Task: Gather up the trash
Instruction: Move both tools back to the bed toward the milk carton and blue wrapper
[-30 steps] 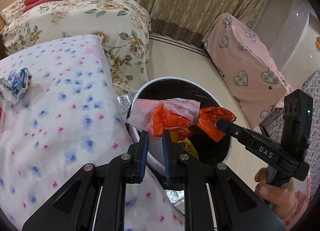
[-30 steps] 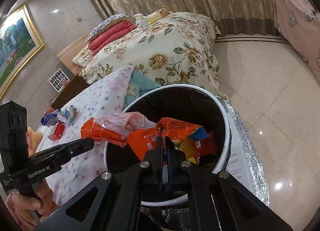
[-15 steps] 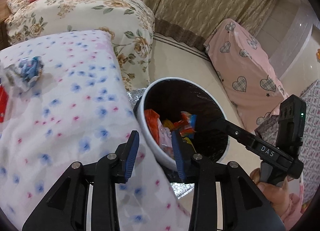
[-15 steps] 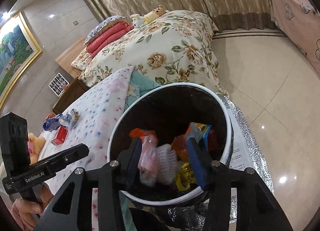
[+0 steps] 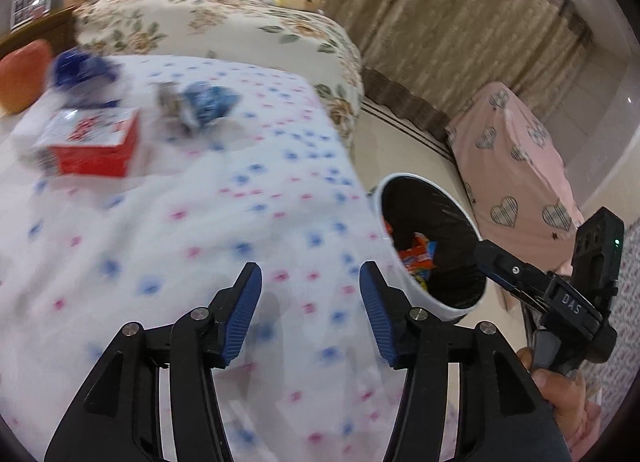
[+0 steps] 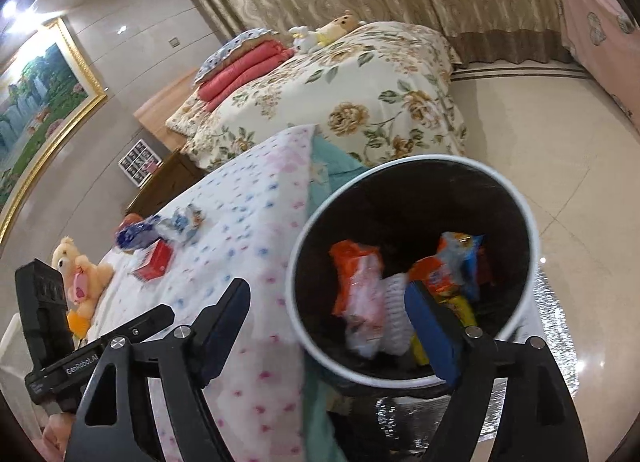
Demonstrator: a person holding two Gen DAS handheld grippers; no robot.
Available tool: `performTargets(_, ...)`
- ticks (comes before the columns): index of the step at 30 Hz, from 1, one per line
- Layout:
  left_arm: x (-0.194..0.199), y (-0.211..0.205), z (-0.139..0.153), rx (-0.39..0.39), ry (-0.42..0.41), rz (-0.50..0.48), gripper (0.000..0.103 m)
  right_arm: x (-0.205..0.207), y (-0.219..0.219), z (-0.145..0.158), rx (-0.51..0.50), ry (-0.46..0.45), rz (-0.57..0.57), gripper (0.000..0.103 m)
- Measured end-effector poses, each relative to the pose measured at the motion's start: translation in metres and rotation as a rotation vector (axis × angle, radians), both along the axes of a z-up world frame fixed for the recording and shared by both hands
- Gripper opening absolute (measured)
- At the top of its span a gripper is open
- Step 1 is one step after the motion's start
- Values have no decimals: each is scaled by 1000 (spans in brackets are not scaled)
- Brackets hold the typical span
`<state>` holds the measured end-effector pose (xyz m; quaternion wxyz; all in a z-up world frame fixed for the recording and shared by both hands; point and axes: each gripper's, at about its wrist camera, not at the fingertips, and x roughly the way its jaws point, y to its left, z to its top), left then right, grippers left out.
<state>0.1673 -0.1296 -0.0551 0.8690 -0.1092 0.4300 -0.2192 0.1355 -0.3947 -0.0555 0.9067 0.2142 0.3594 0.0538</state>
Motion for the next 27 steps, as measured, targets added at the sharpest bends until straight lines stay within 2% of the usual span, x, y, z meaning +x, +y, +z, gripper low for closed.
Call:
performTargets(15, -4, 84, -10, -7, -1, 184, 62, 21, 81, -1, -17, 9, 153, 85)
performTargets(27, 18, 124, -12, 2, 8, 269, 67, 47, 115, -5, -26, 21, 220, 85)
